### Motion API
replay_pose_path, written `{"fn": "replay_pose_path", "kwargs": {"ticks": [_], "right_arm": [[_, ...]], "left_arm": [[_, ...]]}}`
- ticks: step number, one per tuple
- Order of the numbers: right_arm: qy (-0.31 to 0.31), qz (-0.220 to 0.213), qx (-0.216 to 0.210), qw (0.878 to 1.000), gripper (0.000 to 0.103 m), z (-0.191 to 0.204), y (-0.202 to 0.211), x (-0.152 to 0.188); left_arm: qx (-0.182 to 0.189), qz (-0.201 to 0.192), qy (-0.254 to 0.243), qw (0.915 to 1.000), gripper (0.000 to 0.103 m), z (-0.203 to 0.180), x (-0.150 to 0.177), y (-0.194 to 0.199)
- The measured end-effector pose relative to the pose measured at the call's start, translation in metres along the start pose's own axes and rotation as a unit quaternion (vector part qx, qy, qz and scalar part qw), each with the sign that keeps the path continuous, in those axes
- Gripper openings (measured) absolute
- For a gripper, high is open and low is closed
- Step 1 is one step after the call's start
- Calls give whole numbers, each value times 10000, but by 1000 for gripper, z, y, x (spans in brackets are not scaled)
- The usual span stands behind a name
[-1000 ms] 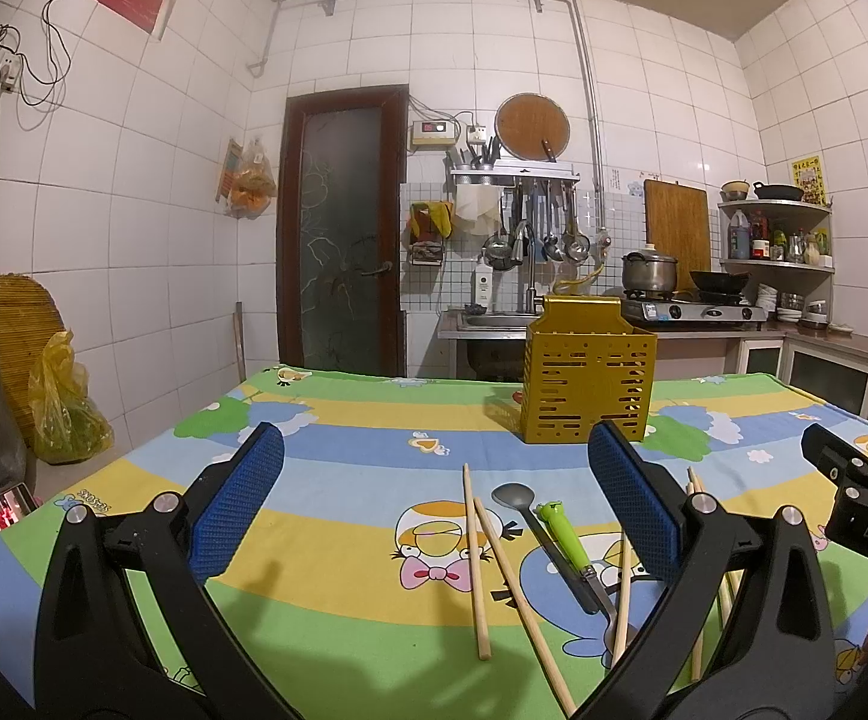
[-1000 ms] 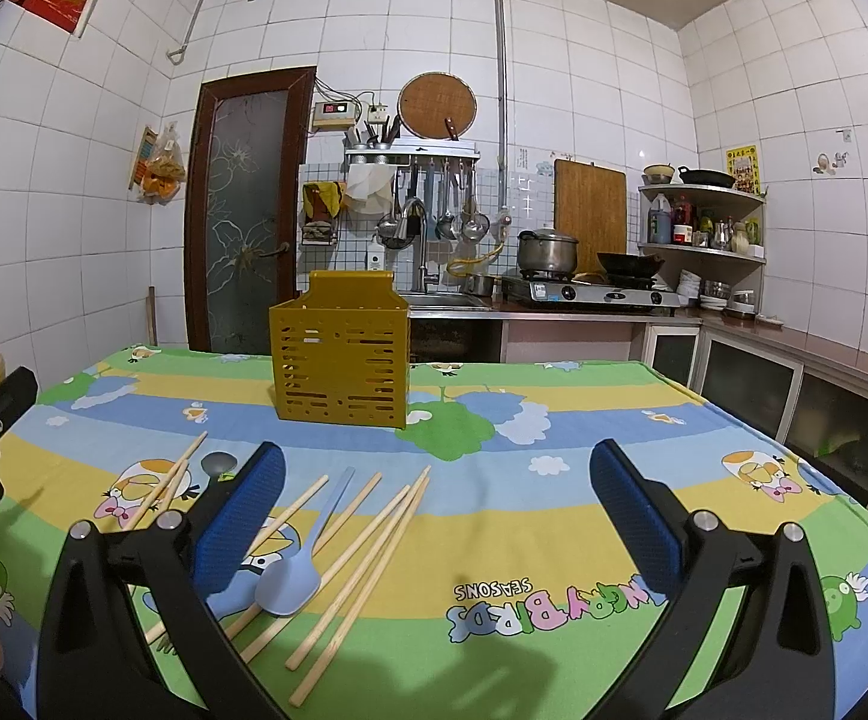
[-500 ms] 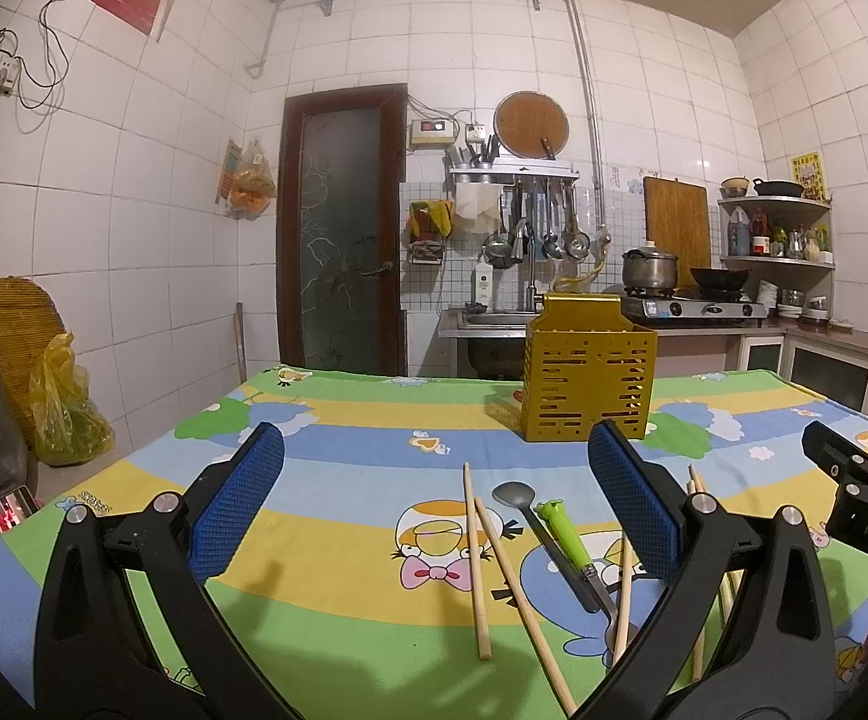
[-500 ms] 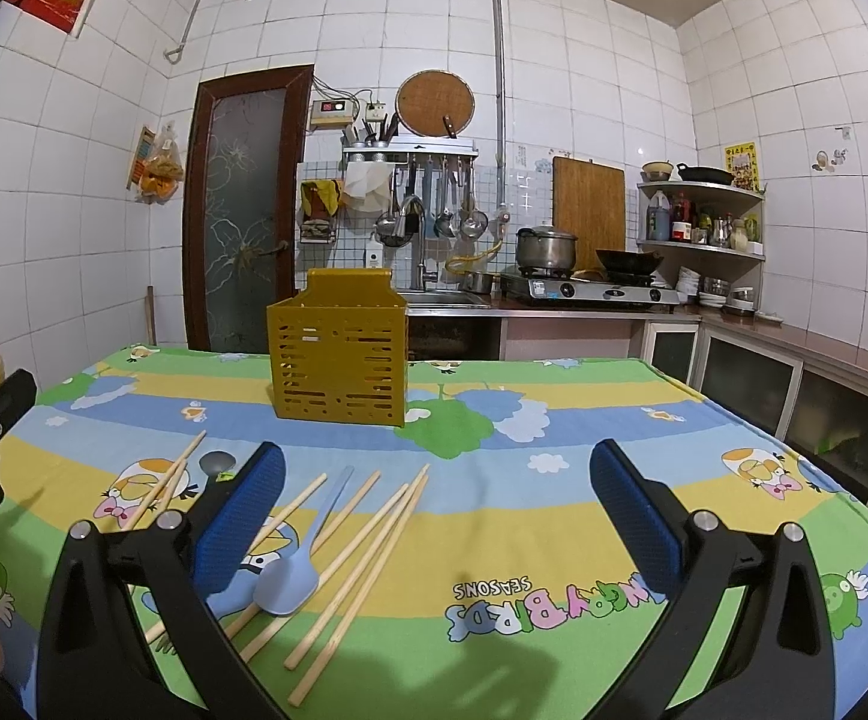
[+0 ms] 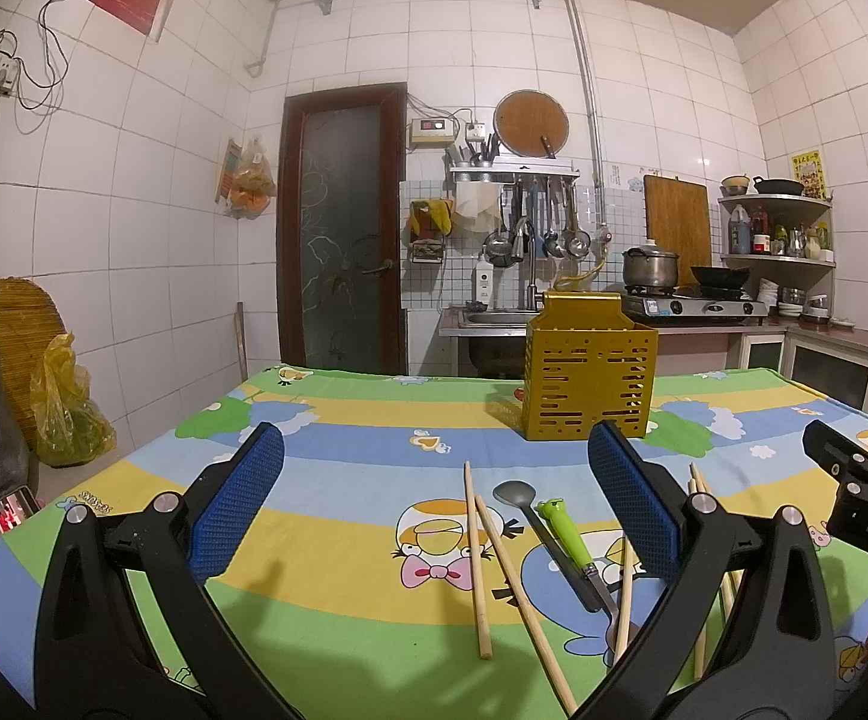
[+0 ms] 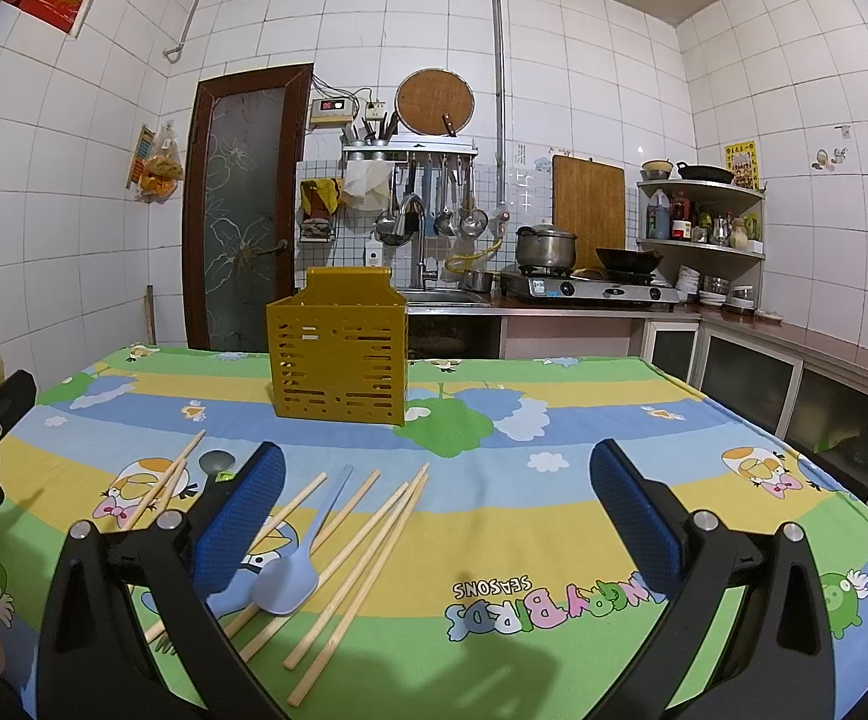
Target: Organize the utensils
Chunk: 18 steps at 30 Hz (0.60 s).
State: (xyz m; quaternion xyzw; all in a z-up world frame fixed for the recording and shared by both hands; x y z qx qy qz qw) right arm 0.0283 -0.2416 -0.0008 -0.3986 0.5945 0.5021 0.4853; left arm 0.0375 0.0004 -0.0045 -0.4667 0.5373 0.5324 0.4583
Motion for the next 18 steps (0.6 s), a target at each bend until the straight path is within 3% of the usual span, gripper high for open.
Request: {"fn": "replay_pose_path", "kwargs": {"ticks": [18], "right_arm": [[73,111,62,9999,99,5,-3,2]], "left_arm": [[43,237,-64,9997,98,3,4,-9]]}}
Point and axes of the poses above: each gripper's, at about its wrist camera, not at the fingertips, and y roughly against the way its jaws point, z to its left, x to its underside, the point moved 3 cm from there along -y, roughly the way its jaws point, and after that the axes turned 1 degree about y, right-handed, at the moved point
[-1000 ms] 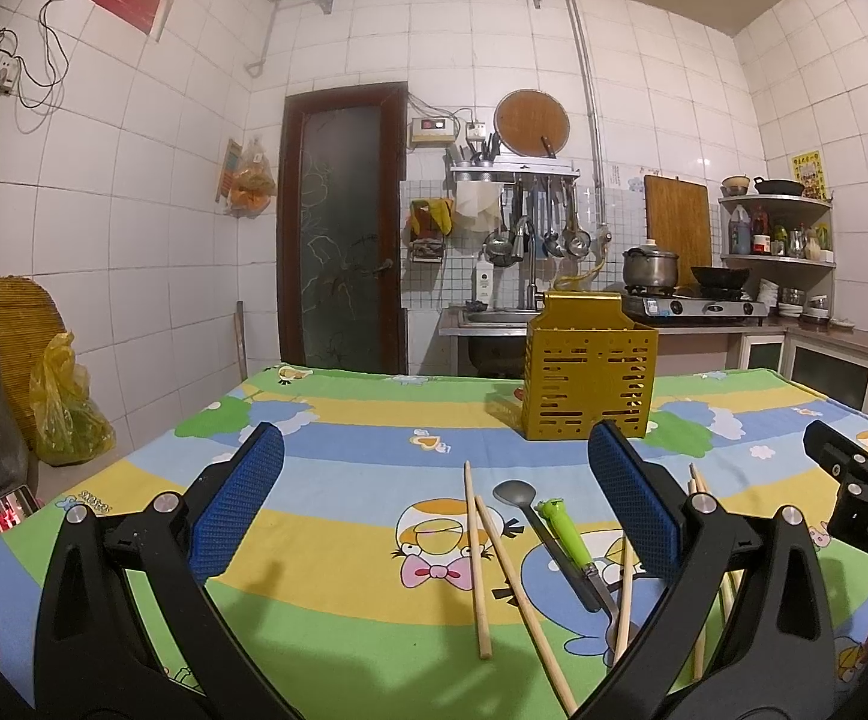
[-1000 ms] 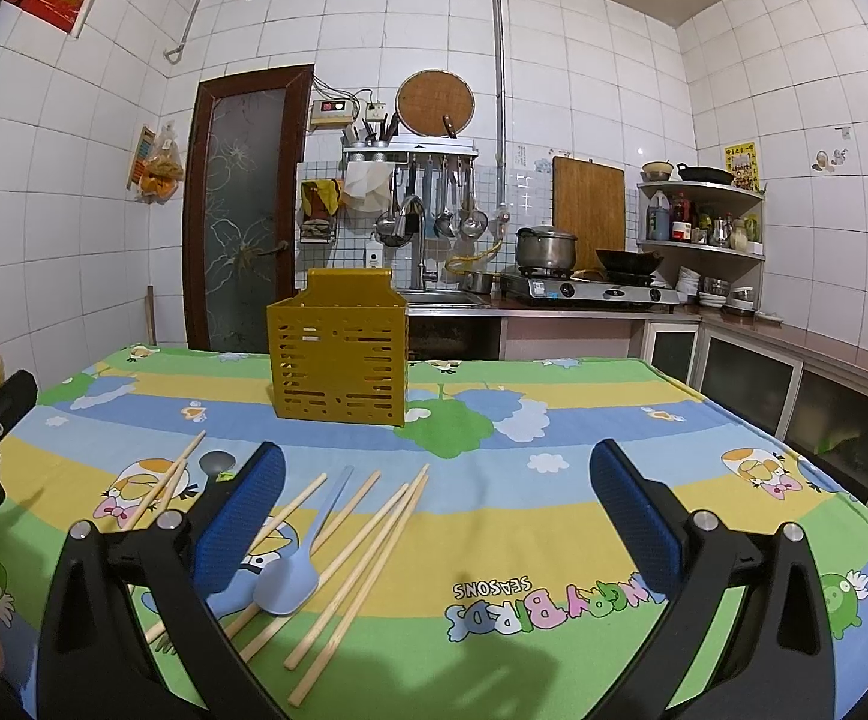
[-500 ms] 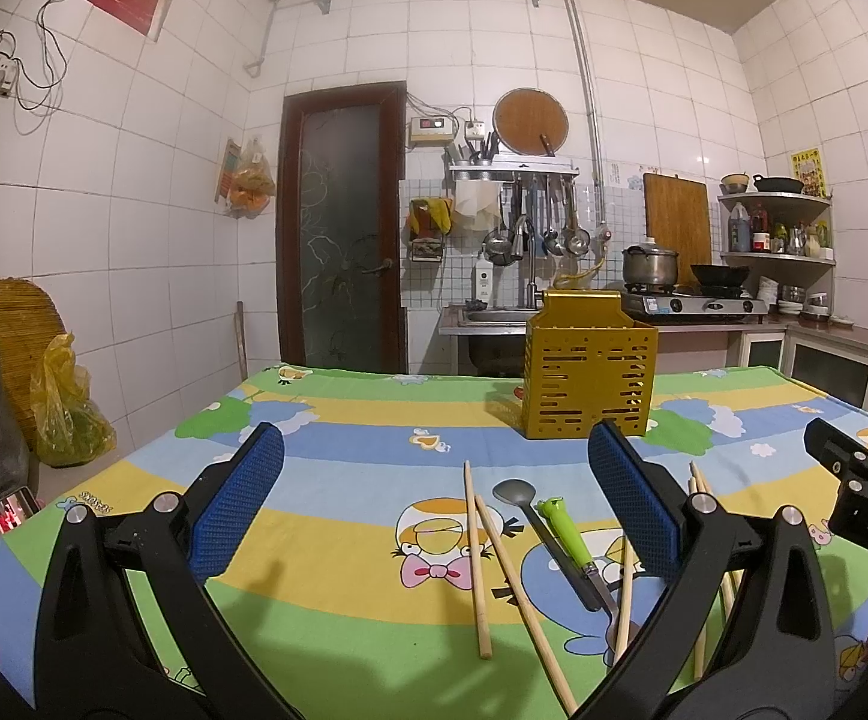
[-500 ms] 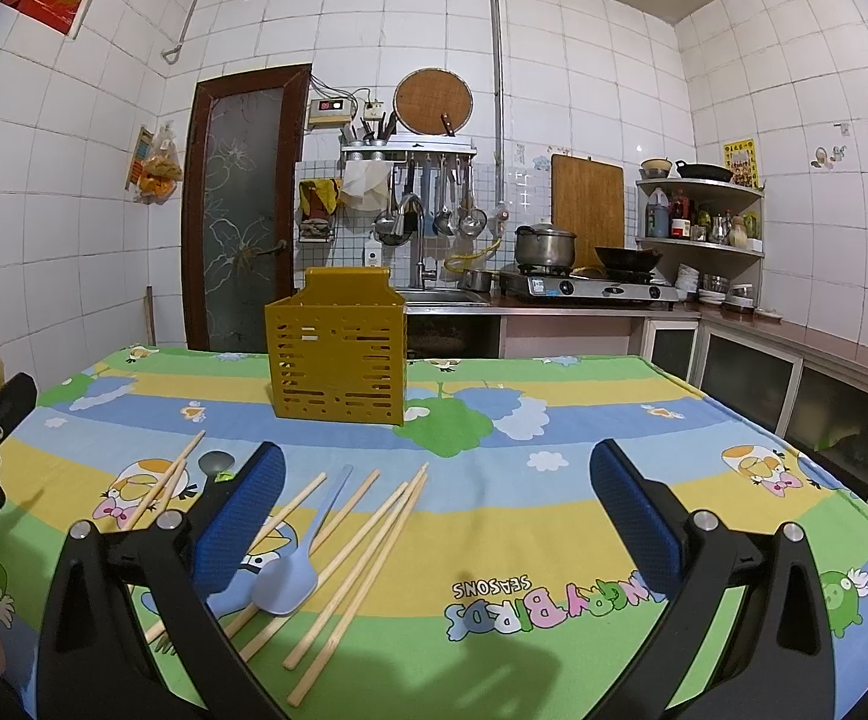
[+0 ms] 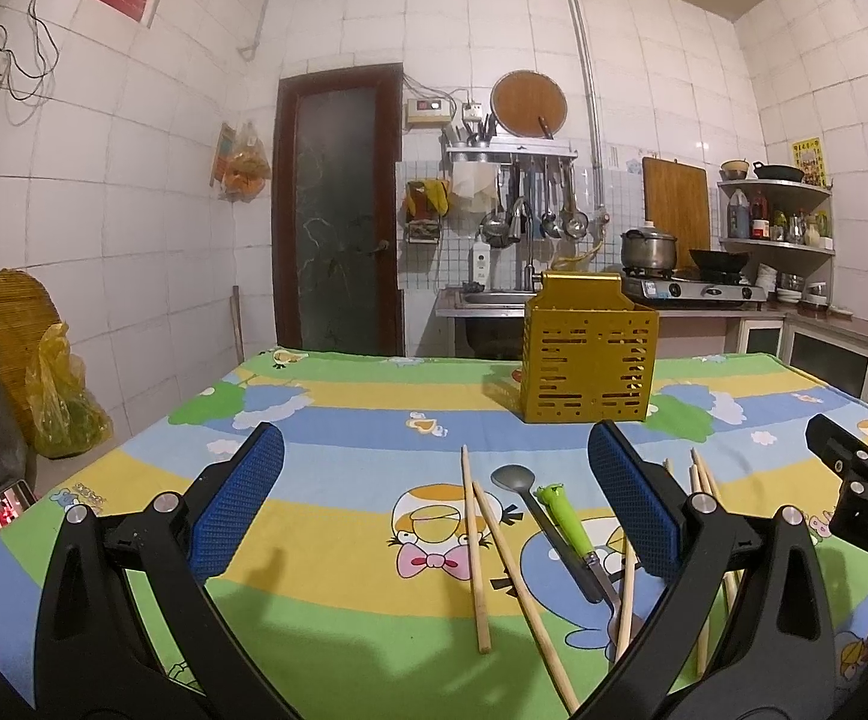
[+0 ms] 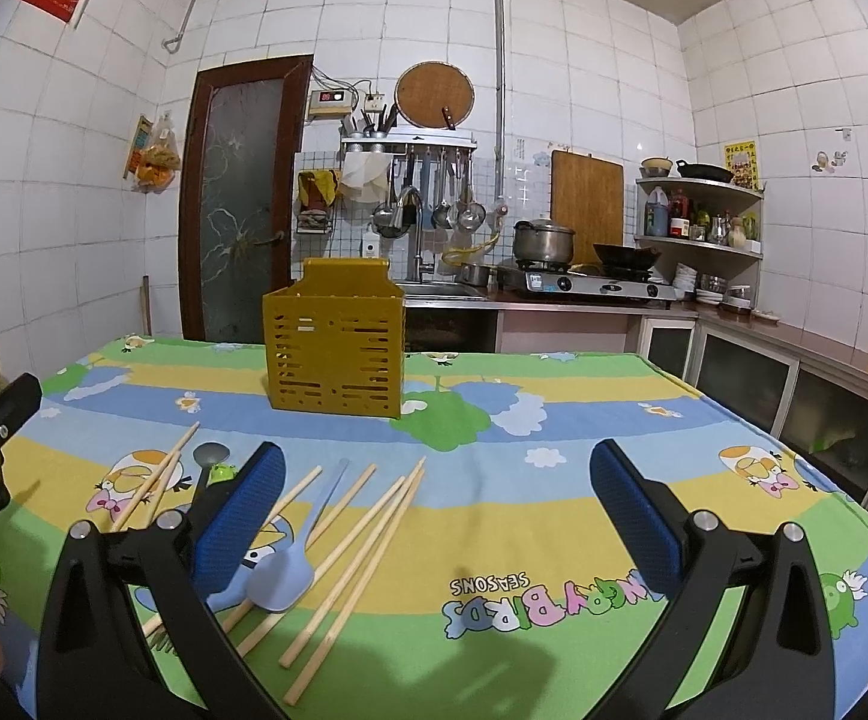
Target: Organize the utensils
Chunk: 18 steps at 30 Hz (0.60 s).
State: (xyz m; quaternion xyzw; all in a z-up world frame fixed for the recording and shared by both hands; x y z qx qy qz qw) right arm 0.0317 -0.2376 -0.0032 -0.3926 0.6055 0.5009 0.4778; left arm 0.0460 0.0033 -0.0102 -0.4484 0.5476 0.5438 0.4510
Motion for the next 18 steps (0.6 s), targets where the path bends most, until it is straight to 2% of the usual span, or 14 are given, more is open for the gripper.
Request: {"fn": "replay_pose_path", "kwargs": {"ticks": [10,18], "right_arm": [[64,76,-1,10000,99,3,-2,-1],[-50,533,-80,9985,99,-2,-18,1]], "left_arm": [[22,414,13,9991,98,-1,4,-14],[45,790,-45,9969,98,3,6,-28]]}}
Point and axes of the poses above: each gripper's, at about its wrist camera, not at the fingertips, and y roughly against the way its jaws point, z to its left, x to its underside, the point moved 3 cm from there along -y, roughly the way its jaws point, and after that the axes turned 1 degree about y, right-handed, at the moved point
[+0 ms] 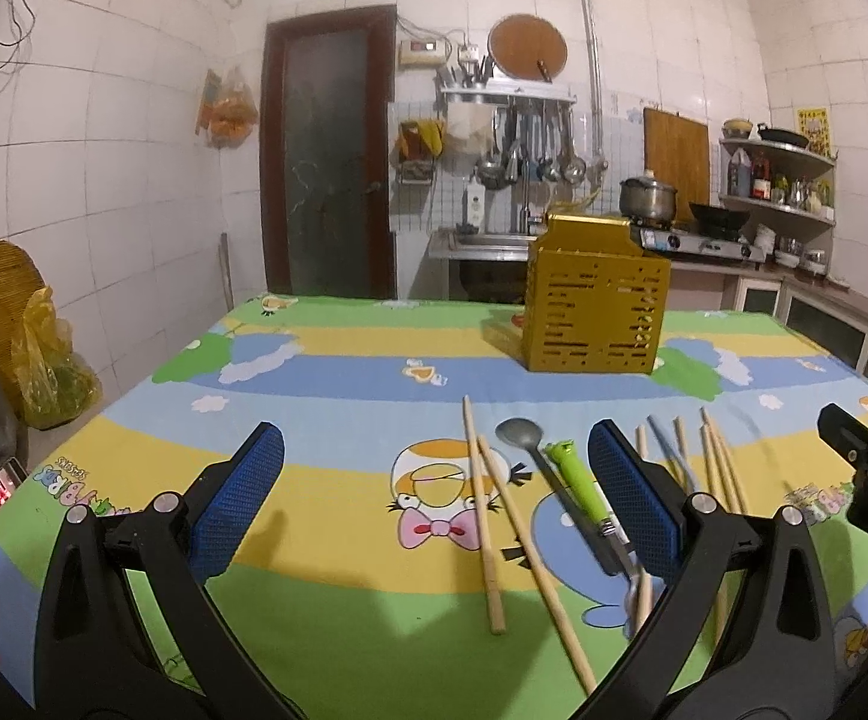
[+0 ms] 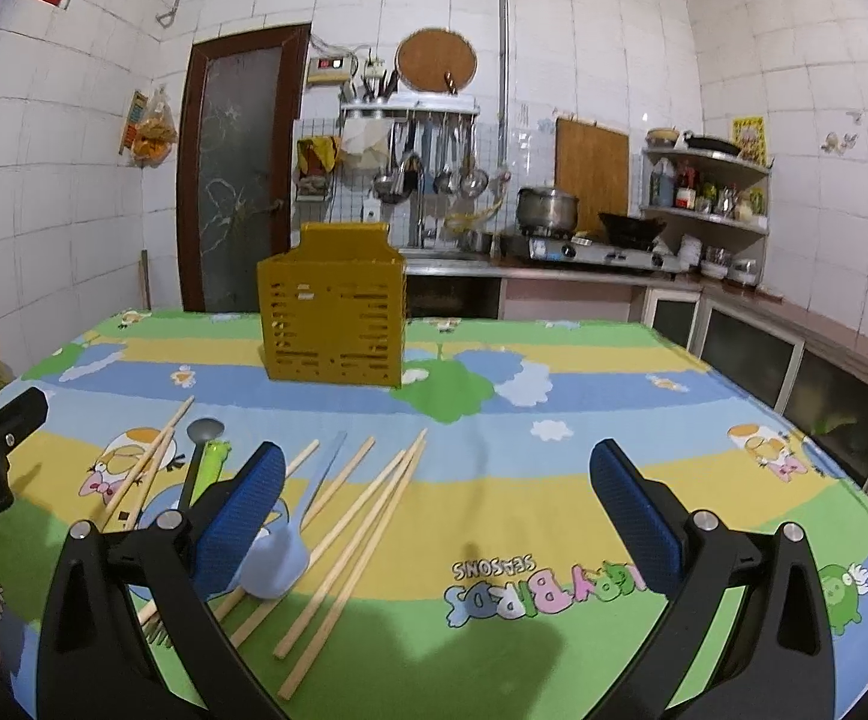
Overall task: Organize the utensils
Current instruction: 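Lower the left tool onto a wooden chopstick and close it while the right tool grasps another chopstick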
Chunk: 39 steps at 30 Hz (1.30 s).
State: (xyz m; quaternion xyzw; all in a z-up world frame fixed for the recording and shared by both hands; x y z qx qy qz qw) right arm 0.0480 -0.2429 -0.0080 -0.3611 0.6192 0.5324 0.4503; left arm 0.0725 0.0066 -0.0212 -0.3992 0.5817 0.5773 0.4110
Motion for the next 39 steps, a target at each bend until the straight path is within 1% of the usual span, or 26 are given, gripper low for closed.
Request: {"fn": "replay_pose_path", "kwargs": {"ticks": [3,6,10,13,16,19,25,27,32,34,37,39], "right_arm": [[-76,129,-19,9999,99,-3,-5,2],[-149,236,2,9996,99,-5,-10,2],[-216,681,-47,9974,99,-10,-31,3],[-230,922,54,9955,99,-15,-46,1],[-207,1116,142,9934,99,-19,-63,-5],[-192,1361,218,9903,99,-21,-81,-9],[-255,2033,263,9784,99,-23,-125,0],[-293,2242,296,9737,99,-24,-137,5],[-326,2450,416,9681,99,-25,-157,11],[-353,2531,399,9660,99,-26,-161,14],[-401,2610,383,9637,99,-28,-164,16],[-411,2617,388,9635,99,-28,-165,15]], "left_arm": [[-92,103,-56,9999,98,5,-3,-7],[-99,266,6,9996,98,13,-7,-16],[-119,500,51,9987,98,21,-13,-33],[-76,759,-38,9971,98,22,-17,-50],[64,1240,-109,9922,98,19,-19,-75],[120,1600,-108,9870,98,16,-20,-100],[134,2041,-204,9786,98,4,-11,-138],[172,2270,-197,9735,98,1,-4,-151],[114,2558,-34,9667,98,7,7,-167],[99,2653,-19,9641,98,8,11,-172],[82,2745,-21,9616,98,9,13,-176],[45,2746,-9,9616,98,9,13,-177]]}}
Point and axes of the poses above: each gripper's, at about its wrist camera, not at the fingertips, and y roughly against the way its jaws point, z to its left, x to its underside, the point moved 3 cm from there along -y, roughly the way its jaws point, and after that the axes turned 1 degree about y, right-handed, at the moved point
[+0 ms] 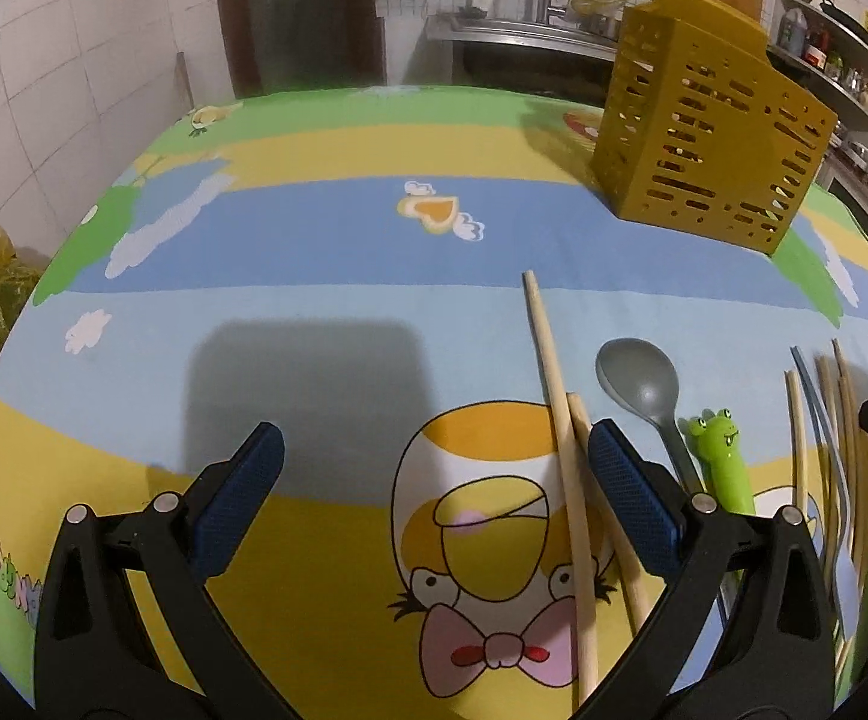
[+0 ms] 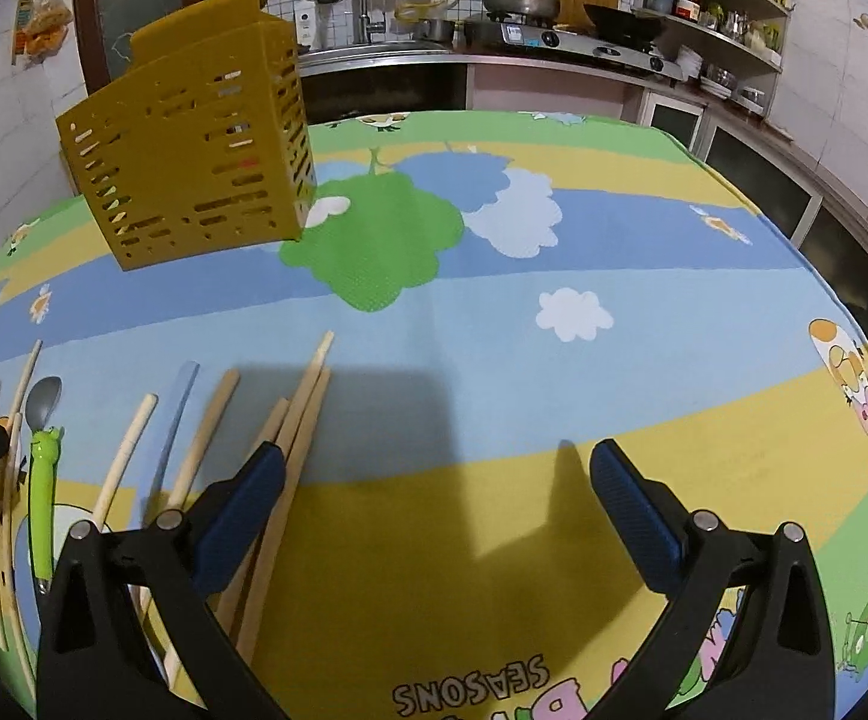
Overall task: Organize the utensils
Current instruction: 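Lower the left tool onto a wooden chopstick and close it while the right tool grasps another chopstick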
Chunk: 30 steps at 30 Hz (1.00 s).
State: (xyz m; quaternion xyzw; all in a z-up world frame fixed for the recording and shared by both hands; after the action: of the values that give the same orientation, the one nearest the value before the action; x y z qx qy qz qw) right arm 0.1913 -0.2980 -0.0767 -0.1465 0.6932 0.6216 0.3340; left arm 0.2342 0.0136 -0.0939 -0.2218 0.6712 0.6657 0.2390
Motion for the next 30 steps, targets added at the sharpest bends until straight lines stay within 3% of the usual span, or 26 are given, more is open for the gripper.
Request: {"fn": "replay_pose_path", "kwargs": {"ticks": [15,30], "right_arm": [[-29,242,182,9995,99,4,-12,-2],[-249,277,-21,9993,100,-1,-17,0]], "left_arm": [[-71,191,-83,9998,98,4,-7,-15],[70,225,-113,9997,99,4,-12,-25]]}}
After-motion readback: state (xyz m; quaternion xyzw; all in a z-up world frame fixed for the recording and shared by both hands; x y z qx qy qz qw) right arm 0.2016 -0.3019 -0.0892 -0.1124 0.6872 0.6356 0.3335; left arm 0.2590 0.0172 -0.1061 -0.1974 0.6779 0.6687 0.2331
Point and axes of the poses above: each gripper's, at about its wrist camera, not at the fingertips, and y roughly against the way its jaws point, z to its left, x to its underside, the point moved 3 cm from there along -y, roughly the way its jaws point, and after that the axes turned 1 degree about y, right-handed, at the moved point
